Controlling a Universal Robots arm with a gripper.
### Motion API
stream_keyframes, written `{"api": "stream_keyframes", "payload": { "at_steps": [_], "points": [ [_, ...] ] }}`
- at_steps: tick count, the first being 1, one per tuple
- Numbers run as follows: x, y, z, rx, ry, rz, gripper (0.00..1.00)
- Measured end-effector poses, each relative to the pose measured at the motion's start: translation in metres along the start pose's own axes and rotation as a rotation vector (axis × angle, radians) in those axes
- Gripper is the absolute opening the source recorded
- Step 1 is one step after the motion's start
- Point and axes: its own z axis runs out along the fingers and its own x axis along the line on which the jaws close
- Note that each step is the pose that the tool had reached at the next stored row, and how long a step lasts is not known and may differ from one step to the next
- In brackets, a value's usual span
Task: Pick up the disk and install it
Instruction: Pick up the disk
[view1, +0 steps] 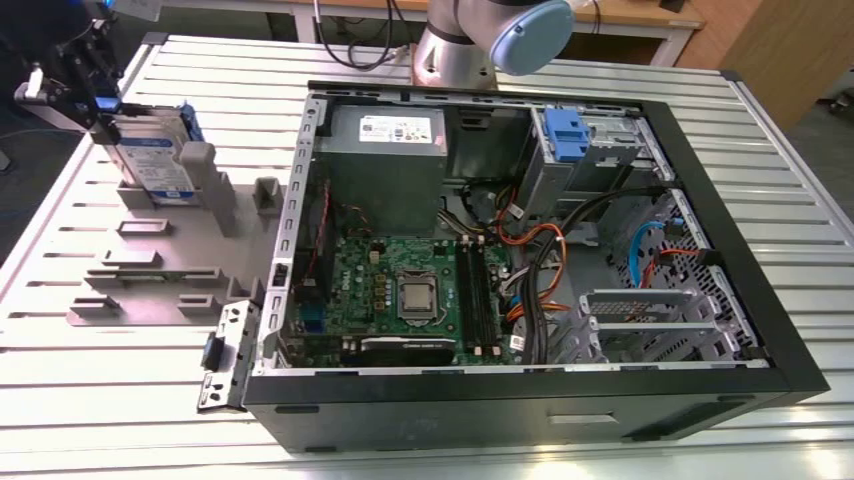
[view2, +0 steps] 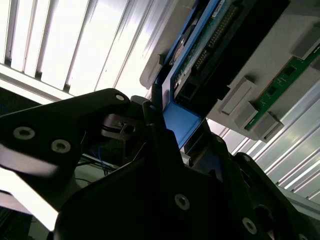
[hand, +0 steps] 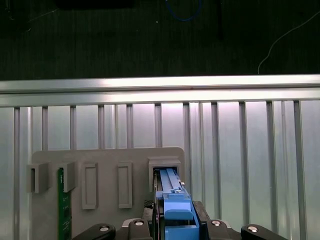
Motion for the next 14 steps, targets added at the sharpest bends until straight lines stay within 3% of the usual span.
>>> {"api": "stream_keyframes", "payload": {
  "at_steps": [9, 10, 14],
  "points": [
    [0.0002, 0.0000, 0.0000, 0.0000, 0.0000, 0.000, 0.43],
    [0.0002, 0.0000, 0.0000, 0.0000, 0.0000, 0.000, 0.49],
    [0.0003, 0.0000, 0.0000, 0.0000, 0.0000, 0.000, 0.49]
  ]
}}
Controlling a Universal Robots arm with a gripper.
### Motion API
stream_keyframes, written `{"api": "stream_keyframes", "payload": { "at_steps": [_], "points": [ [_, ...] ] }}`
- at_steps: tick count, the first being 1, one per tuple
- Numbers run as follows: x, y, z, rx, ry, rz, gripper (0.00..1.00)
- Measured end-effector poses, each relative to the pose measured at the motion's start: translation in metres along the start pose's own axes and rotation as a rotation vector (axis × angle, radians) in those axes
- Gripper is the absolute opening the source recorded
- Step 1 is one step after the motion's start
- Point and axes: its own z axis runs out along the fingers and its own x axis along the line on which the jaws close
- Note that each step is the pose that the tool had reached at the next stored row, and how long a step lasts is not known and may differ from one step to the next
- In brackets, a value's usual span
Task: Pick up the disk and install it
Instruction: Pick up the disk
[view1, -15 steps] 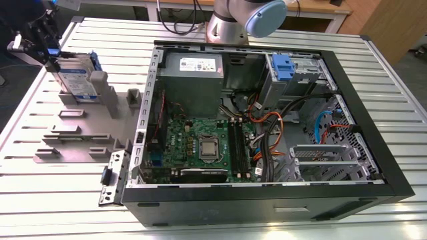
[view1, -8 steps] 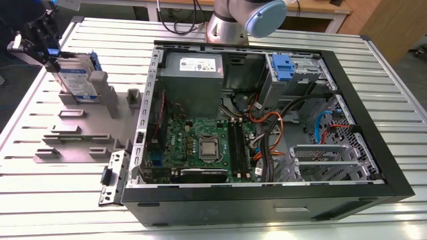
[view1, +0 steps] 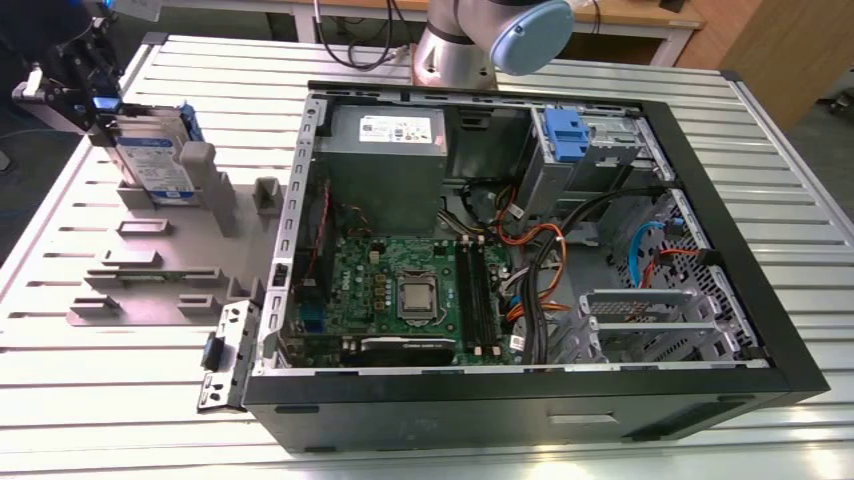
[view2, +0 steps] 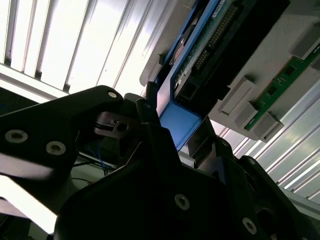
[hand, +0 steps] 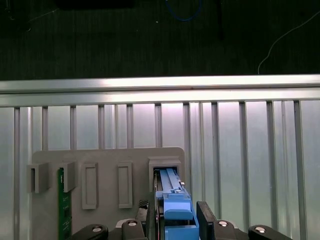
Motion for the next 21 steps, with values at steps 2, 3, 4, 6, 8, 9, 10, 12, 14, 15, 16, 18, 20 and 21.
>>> {"api": "stream_keyframes", "payload": {
  "at_steps": [2, 3, 4, 6, 8, 9, 10, 12, 14, 15, 16, 18, 20, 21],
  "points": [
    [0.0000, 0.0000, 0.0000, 0.0000, 0.0000, 0.000, 0.49],
    [0.0000, 0.0000, 0.0000, 0.0000, 0.0000, 0.000, 0.49],
    [0.0000, 0.0000, 0.0000, 0.0001, 0.0000, 0.000, 0.48],
    [0.0001, 0.0000, 0.0000, 0.0000, 0.0000, 0.000, 0.41],
    [0.0001, 0.0000, 0.0000, 0.0000, 0.0000, 0.000, 0.41],
    [0.0001, 0.0000, 0.0000, 0.0000, 0.0000, 0.000, 0.41],
    [0.0001, 0.0000, 0.0000, 0.0000, 0.0000, 0.000, 0.41],
    [0.0002, 0.0000, 0.0000, 0.0000, 0.0000, 0.000, 0.41],
    [0.0002, 0.0000, 0.0000, 0.0000, 0.0000, 0.000, 0.41],
    [0.0002, 0.0000, 0.0000, 0.0000, 0.0001, 0.000, 0.41],
    [0.0002, 0.0000, 0.0000, 0.0000, 0.0000, 0.000, 0.40],
    [0.0006, 0.0000, 0.0000, 0.0000, 0.0000, 0.000, 0.37],
    [0.0006, 0.0000, 0.0000, 0.0000, 0.0000, 0.000, 0.37],
    [0.0006, 0.0000, 0.0000, 0.0001, 0.0000, 0.000, 0.37]
  ]
}}
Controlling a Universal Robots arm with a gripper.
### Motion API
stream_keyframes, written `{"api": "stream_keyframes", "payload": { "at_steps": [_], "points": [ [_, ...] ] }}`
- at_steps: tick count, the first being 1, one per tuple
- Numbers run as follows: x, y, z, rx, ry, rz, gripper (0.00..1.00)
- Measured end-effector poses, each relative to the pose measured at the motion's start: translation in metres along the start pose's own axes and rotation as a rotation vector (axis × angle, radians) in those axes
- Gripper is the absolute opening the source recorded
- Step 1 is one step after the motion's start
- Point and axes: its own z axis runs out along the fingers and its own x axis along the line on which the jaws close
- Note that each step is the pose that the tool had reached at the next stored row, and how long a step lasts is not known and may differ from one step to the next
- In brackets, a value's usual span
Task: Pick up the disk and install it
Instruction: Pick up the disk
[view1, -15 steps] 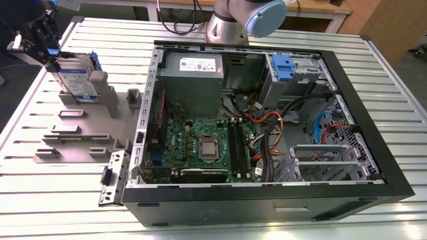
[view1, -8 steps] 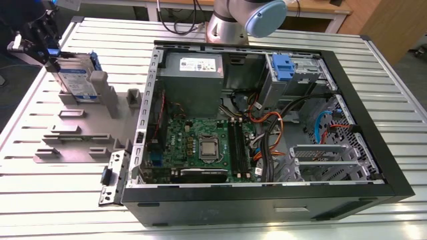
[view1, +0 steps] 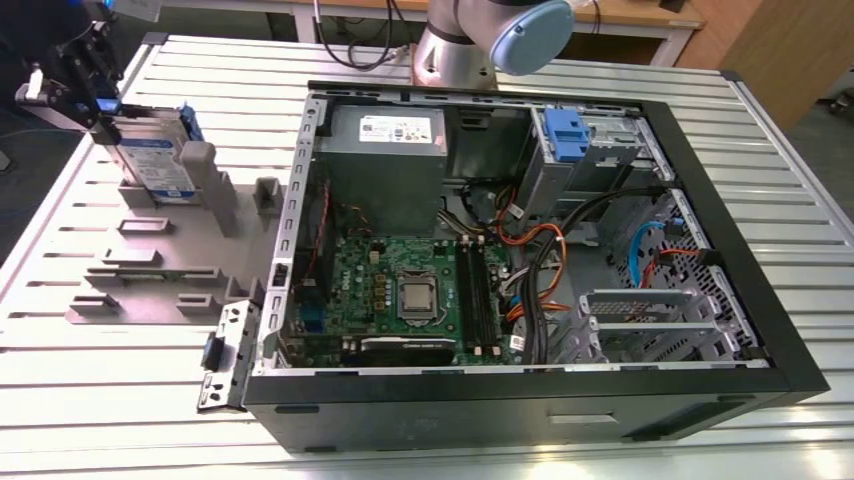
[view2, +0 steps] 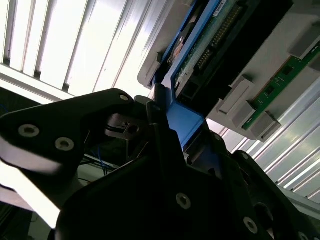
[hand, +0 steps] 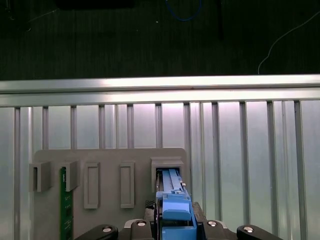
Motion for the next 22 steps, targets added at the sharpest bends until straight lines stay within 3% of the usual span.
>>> {"api": "stream_keyframes", "payload": {
  "at_steps": [8, 22],
  "points": [
    [0.0000, 0.0001, -0.0028, -0.0001, 0.0001, 0.000, 0.37],
    [-0.0004, 0.0003, -0.0180, -0.0001, 0.0002, 0.000, 0.37]
  ]
}}
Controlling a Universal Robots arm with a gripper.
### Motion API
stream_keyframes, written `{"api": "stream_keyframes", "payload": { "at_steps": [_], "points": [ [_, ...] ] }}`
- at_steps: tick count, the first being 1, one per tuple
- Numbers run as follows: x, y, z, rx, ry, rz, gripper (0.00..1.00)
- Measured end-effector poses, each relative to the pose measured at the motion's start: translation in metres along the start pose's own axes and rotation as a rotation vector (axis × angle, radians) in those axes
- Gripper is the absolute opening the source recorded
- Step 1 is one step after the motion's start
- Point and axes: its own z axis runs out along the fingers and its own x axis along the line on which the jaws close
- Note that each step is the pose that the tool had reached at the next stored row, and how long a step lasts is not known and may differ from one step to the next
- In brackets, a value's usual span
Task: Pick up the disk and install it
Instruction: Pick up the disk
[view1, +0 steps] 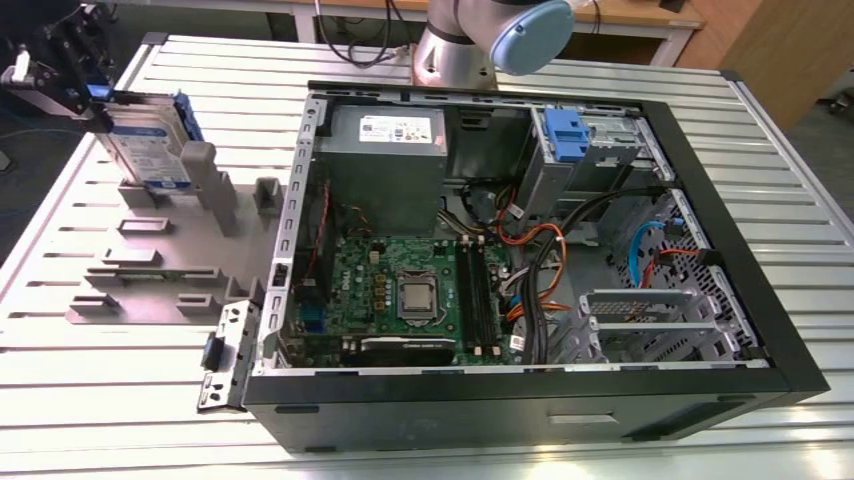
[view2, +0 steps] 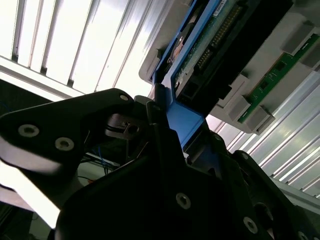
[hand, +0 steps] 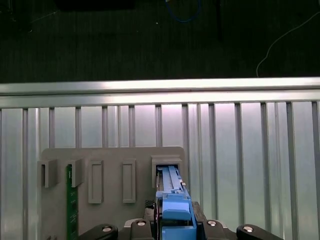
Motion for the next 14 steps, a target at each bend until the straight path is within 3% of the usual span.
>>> {"api": "stream_keyframes", "payload": {
  "at_steps": [14],
  "points": [
    [-0.0001, 0.0000, -0.0030, 0.0004, -0.0002, 0.000, 0.37]
  ]
}}
